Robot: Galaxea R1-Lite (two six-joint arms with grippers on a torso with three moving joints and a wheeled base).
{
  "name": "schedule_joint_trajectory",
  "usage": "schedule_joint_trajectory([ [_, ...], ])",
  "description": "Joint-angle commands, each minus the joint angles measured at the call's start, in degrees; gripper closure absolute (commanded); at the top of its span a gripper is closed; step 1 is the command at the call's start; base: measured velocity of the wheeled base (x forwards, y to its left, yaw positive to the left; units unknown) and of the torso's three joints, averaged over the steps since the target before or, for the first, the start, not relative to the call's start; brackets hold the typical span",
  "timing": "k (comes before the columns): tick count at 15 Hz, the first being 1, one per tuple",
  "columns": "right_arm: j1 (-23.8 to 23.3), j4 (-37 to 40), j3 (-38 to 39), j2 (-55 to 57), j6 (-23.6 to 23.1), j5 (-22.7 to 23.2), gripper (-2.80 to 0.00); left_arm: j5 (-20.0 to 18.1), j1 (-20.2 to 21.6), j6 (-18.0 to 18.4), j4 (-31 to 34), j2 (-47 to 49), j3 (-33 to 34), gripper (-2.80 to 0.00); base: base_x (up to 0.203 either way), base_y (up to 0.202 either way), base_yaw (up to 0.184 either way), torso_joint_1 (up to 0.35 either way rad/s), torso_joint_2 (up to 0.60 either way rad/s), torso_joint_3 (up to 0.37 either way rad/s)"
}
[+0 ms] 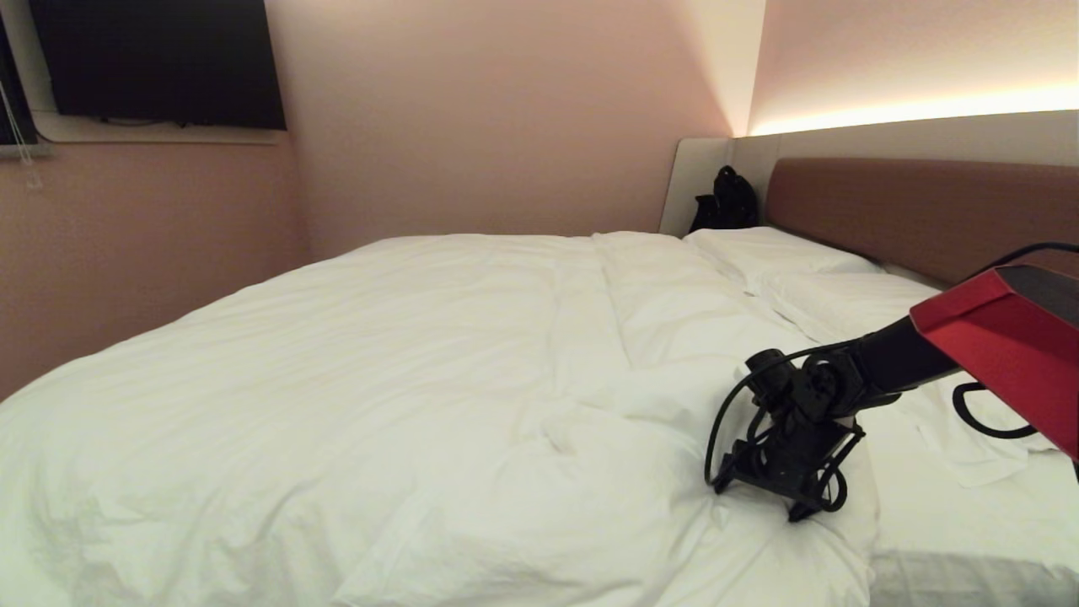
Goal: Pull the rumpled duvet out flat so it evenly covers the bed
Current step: Flatten the corners of the folded blanket
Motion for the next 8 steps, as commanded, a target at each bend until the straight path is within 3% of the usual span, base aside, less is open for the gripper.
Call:
schedule_joint_trajectory([
  [1,0.09,0.18,-0.11,0.04,-0.53,-0.06,0.0,0.0,0.01,0.03,0.02,-0.01,-0.01,0.0,0.0,0.0,0.0,0.0,0.0,0.0],
  [8,0.05,0.34,-0.11,-0.81,-0.67,-0.18,0.0,0.0,0.01,0.03,0.02,-0.01,-0.01,0.0,0.0,0.0,0.0,0.0,0.0,0.0],
])
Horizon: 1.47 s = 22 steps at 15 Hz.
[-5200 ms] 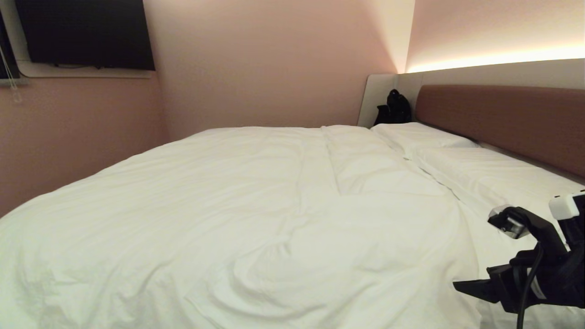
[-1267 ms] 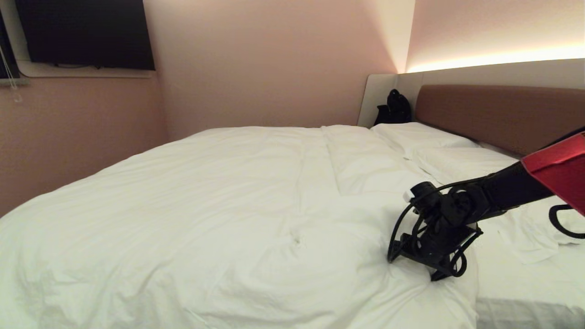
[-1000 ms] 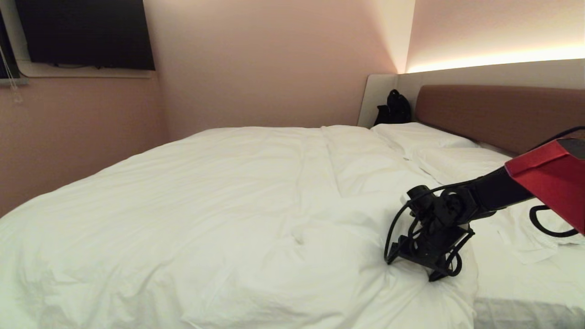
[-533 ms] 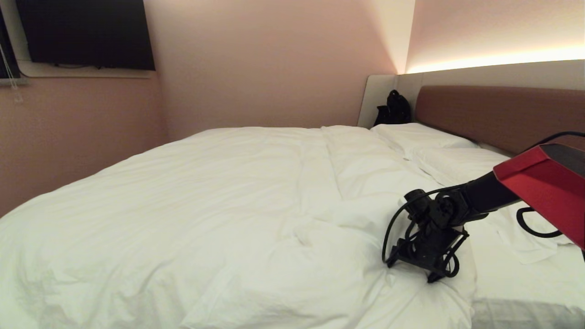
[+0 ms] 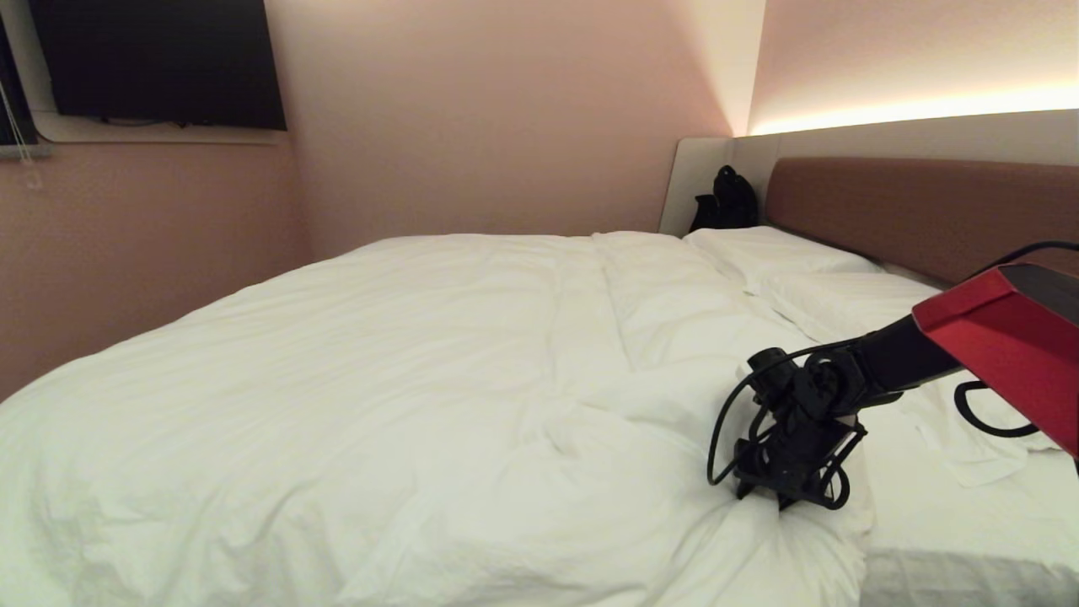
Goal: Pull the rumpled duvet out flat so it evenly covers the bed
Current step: Flatten the corners of the folded blanket
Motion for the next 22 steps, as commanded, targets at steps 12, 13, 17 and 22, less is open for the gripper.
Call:
schedule_joint_trajectory([
  [12,-6.08,4.37,13.6,-25.48,-12.09,-1.04,0.0,0.0,0.01,0.03,0.01,-0.01,-0.01,0.0,0.0,0.0,0.0,0.0,0.0,0.0],
  [13,-7.56,4.32,16.51,-27.73,-14.92,-2.42,0.0,0.0,0.08,0.03,0.01,-0.01,-0.01,0.0,0.0,0.0,0.0,0.0,0.0,0.0],
  [17,-14.86,3.94,23.07,-32.62,-21.99,-5.3,0.0,0.0,0.01,0.03,0.01,-0.01,-0.01,0.0,0.0,0.0,0.0,0.0,0.0,0.0],
  [22,-18.14,4.4,23.82,-35.4,-26.8,-5.63,0.0,0.0,0.01,0.03,0.01,-0.01,-0.01,0.0,0.0,0.0,0.0,0.0,0.0,0.0],
])
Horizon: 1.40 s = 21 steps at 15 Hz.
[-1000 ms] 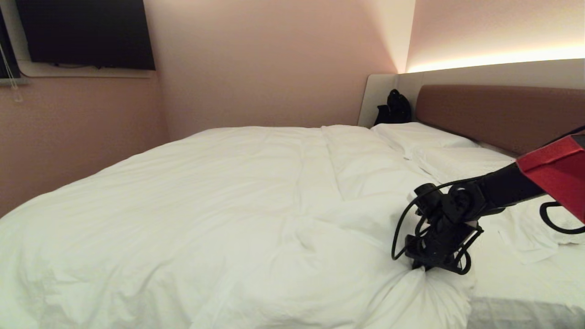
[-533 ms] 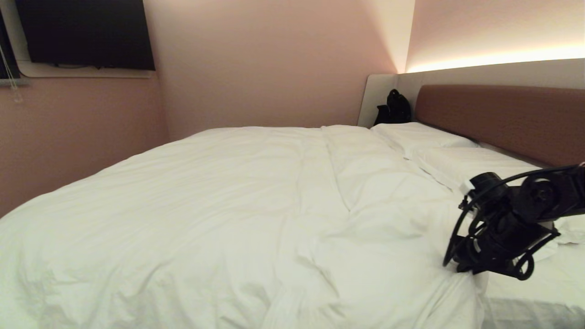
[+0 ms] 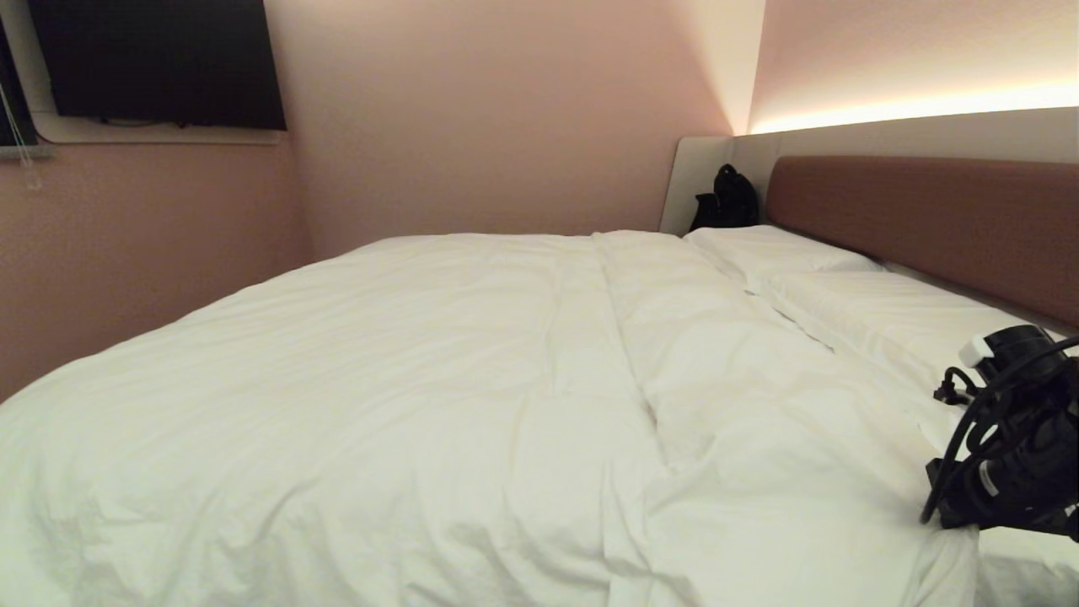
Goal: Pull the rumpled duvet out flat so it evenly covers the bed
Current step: Flatten the corners of the folded blanket
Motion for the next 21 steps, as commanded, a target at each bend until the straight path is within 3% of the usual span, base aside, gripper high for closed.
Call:
schedule_joint_trajectory([
  [1,-1.06,0.23,1.3,-2.25,-4.37,-0.35,0.0,0.0,0.01,0.03,0.01,-0.01,-0.01,0.0,0.0,0.0,0.0,0.0,0.0,0.0],
  [5,-2.31,-0.32,7.4,-4.4,-8.4,-1.37,0.0,0.0,0.01,0.03,0.01,-0.01,-0.01,0.0,0.0,0.0,0.0,0.0,0.0,0.0],
  [8,-2.26,-0.66,8.4,-3.87,-9.29,0.81,0.0,0.0,0.01,0.03,0.01,-0.01,-0.01,0.0,0.0,0.0,0.0,0.0,0.0,0.0],
  [9,-2.26,-0.62,7.87,-3.85,-9.42,2.79,-2.8,0.0,0.01,0.03,0.01,-0.01,-0.01,0.0,0.0,0.0,0.0,0.0,0.0,0.0],
  [12,-2.22,-0.56,7.82,-3.99,-9.53,3.93,-2.8,0.0,0.01,0.03,0.01,-0.01,-0.01,0.0,0.0,0.0,0.0,0.0,0.0,0.0],
  [16,-1.85,-0.07,9.54,-9.04,-13.74,4.55,-2.8,0.0,0.01,0.03,0.01,-0.01,-0.01,0.0,0.0,0.0,0.0,0.0,0.0,0.0],
  [17,-1.78,-0.1,9.9,-11.39,-15.23,6.04,-2.8,0.0,0.01,0.03,0.01,-0.01,-0.01,0.0,0.0,0.0,0.0,0.0,0.0,0.0],
  [19,-1.74,-0.44,8.6,-13.38,-18.64,14.43,-2.8,0.0,0.01,0.03,0.01,-0.01,-0.01,0.0,0.0,0.0,0.0,0.0,0.0,0.0],
  [21,-0.69,-0.55,5.51,-11.93,-18.97,17.47,-2.8,0.0,0.01,0.03,0.01,-0.01,-0.01,0.0,0.0,0.0,0.0,0.0,0.0,0.0],
])
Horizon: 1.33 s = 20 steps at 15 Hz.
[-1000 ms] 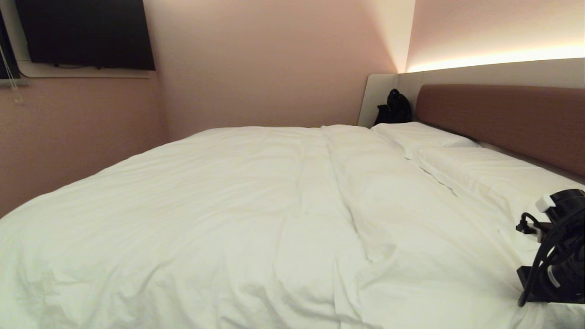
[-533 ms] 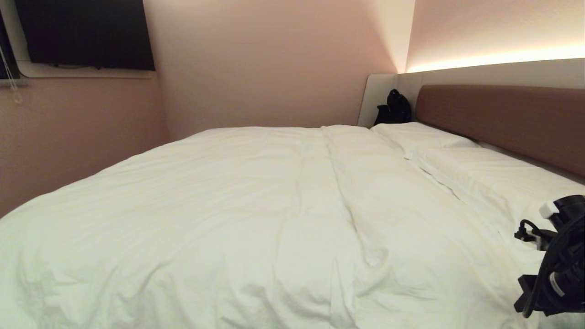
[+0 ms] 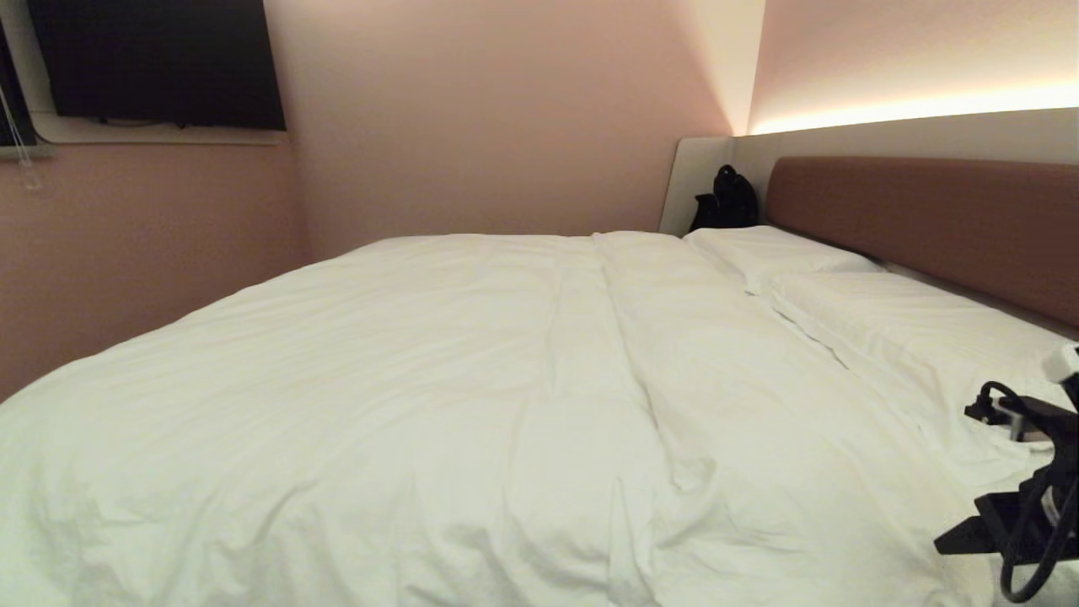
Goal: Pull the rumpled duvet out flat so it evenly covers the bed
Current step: Flatten the corners of the folded blanket
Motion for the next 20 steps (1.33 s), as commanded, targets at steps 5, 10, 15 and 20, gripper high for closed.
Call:
schedule_joint_trajectory([
  [5,0.94,-1.99,-2.34,-1.35,-1.55,15.34,-2.8,-0.02,0.01,0.04,0.01,-0.01,-0.01,0.0,0.0,0.0,0.0,0.0,0.0,0.0],
  [10,0.58,-2.65,-2.46,-1.08,-1.46,15.26,0.0,-0.02,0.01,0.04,0.01,-0.01,-0.01,0.0,0.0,0.0,0.0,0.0,0.0,0.0],
  [15,0.55,-3.53,-4.08,3.99,-2.08,16.31,0.0,-0.02,0.01,0.04,0.01,-0.01,-0.01,0.0,0.0,0.0,0.0,0.0,0.0,0.0],
  [20,-3.38,-5.56,-3.08,7.39,-2.4,16.48,0.0,-0.02,0.01,0.04,0.01,-0.01,-0.01,0.0,0.0,0.0,0.0,0.0,0.0,0.0],
])
